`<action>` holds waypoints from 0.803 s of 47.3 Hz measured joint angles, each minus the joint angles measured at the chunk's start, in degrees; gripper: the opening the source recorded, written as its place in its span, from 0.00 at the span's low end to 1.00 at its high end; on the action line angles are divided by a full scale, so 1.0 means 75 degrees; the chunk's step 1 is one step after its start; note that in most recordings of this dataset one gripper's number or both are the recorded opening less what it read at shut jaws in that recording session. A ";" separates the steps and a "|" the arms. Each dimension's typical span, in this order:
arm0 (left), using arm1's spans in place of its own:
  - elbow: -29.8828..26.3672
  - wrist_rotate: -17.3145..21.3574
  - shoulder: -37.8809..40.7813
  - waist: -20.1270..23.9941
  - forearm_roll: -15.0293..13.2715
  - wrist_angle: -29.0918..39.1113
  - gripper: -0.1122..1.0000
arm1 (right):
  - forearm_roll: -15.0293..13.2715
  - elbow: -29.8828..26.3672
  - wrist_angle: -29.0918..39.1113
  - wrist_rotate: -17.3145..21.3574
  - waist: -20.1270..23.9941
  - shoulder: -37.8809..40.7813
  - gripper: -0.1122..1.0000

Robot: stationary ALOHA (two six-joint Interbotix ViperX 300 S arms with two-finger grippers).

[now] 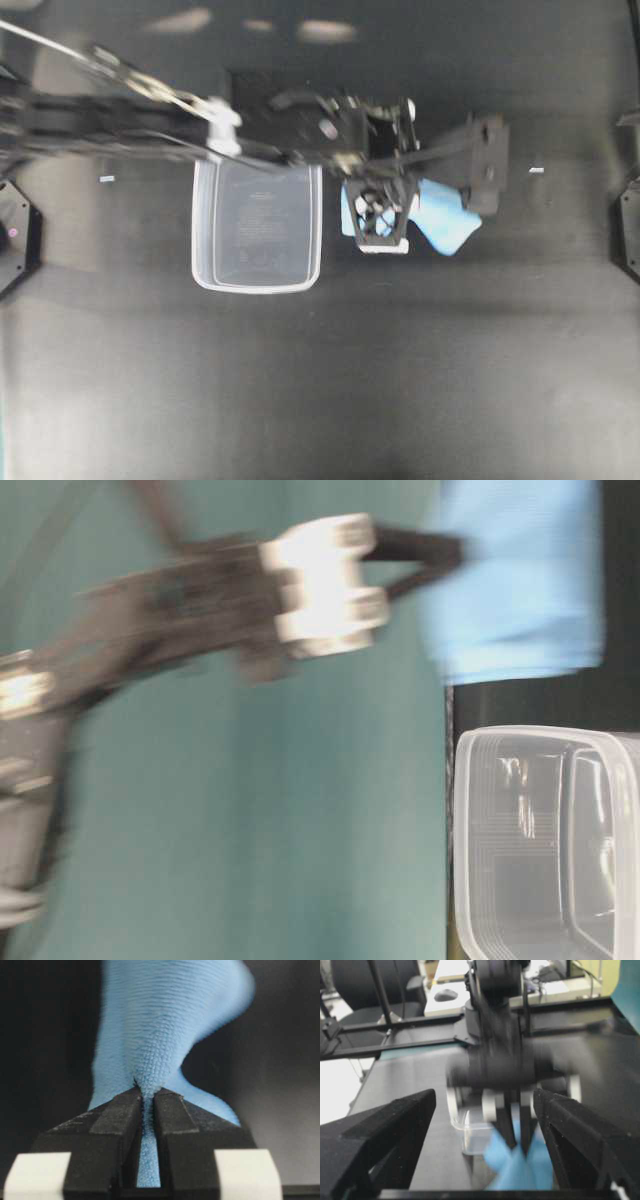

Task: Place the blue towel into the container with the left arm.
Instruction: 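Carry the lifted towel left over the clear container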

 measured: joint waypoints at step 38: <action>0.4430 -0.0504 -0.4266 0.0164 0.0000 -0.0469 0.15 | -0.0012 -0.0012 0.0035 0.0059 0.0000 -0.0047 0.79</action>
